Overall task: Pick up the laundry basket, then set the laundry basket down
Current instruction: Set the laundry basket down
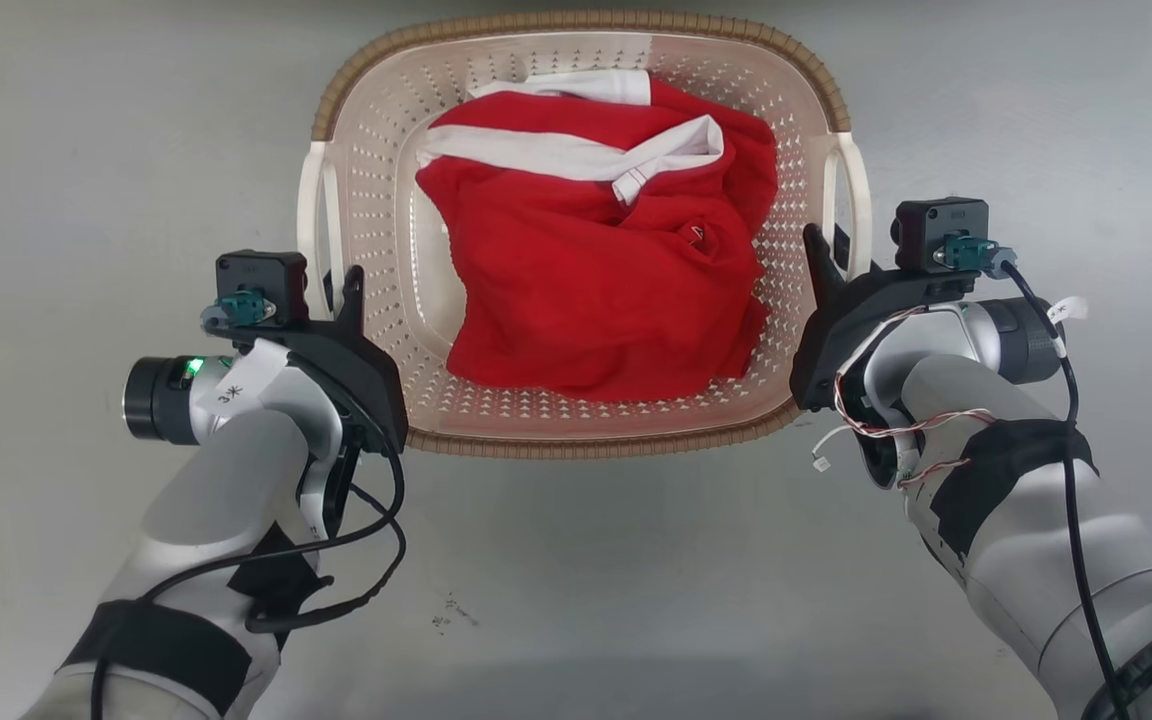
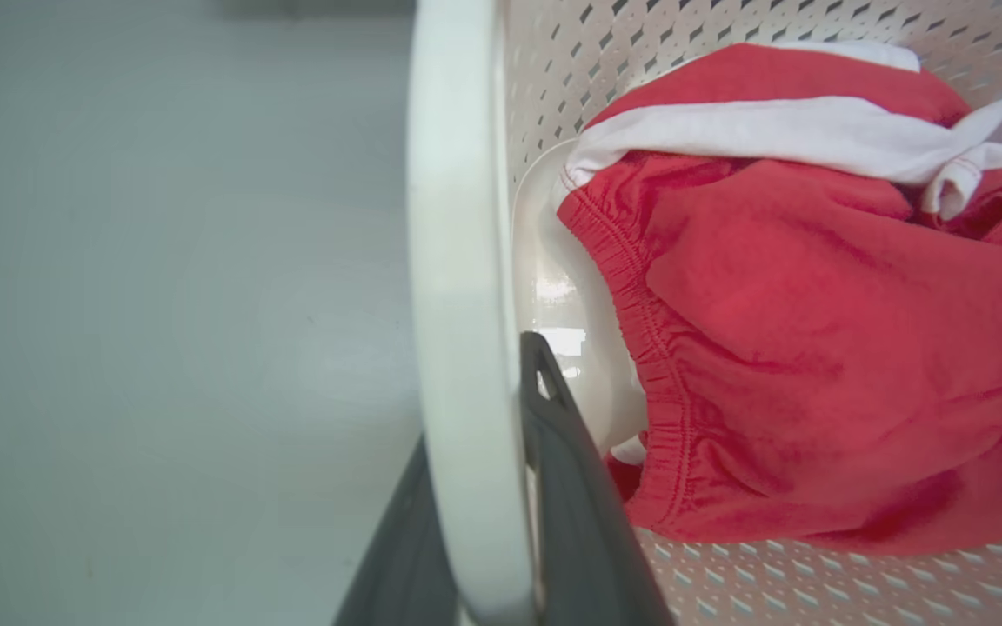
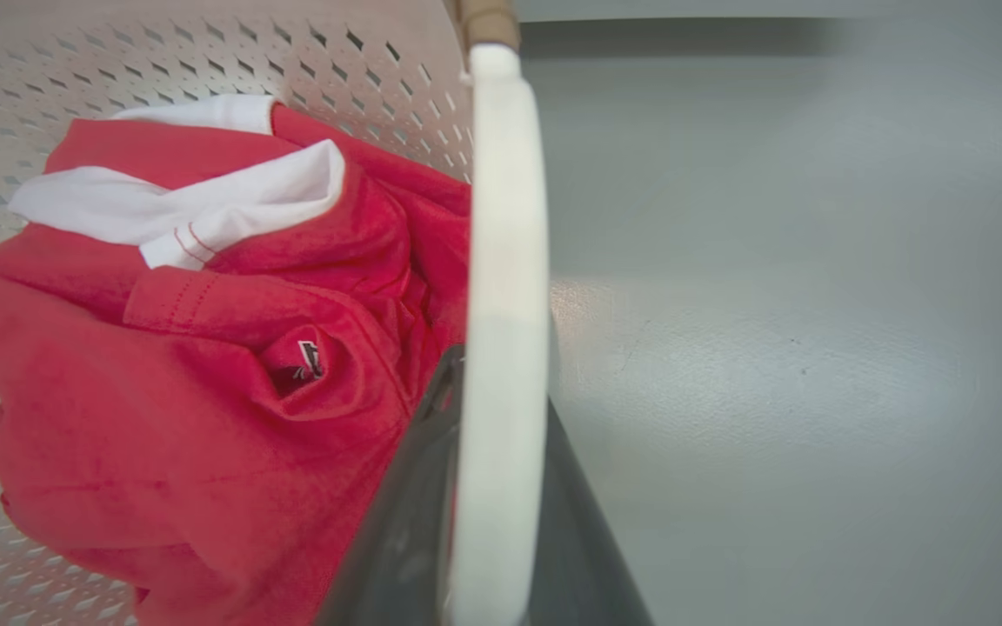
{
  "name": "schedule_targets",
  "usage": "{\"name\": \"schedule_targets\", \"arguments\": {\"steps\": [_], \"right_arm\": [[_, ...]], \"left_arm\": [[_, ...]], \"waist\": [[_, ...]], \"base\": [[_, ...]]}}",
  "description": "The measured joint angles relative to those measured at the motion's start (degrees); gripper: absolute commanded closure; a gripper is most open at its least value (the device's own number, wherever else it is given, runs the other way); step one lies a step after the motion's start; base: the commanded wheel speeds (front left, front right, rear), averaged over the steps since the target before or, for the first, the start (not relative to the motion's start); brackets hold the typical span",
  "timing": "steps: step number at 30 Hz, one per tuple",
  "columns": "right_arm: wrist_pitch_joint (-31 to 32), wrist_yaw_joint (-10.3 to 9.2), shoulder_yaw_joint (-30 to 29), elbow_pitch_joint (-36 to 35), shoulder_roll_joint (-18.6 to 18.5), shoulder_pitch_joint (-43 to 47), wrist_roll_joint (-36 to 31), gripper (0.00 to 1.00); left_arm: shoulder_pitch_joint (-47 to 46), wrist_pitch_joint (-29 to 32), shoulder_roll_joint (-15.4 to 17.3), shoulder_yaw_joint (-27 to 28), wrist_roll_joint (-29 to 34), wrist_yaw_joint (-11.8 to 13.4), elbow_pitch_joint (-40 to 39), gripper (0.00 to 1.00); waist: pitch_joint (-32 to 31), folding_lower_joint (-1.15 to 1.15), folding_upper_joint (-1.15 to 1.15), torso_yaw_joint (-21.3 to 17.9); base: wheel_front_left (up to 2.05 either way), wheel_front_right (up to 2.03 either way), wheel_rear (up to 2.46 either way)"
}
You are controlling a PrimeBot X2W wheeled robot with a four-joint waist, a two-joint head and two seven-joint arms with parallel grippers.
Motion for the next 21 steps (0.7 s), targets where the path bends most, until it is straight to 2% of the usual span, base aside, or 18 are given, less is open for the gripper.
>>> {"name": "schedule_targets", "arguments": {"steps": [21], "right_arm": [[-1.4, 0.18, 0.9, 0.0, 0.0, -2.4, 0.0, 1.00]], "left_arm": [[-3.2, -1.7, 0.0, -0.1, 1.4, -0.5, 1.9, 1.00]], "waist": [[2.7, -0.01, -0.01, 0.4]], "base": [[0.00, 0.00, 0.00]]}}
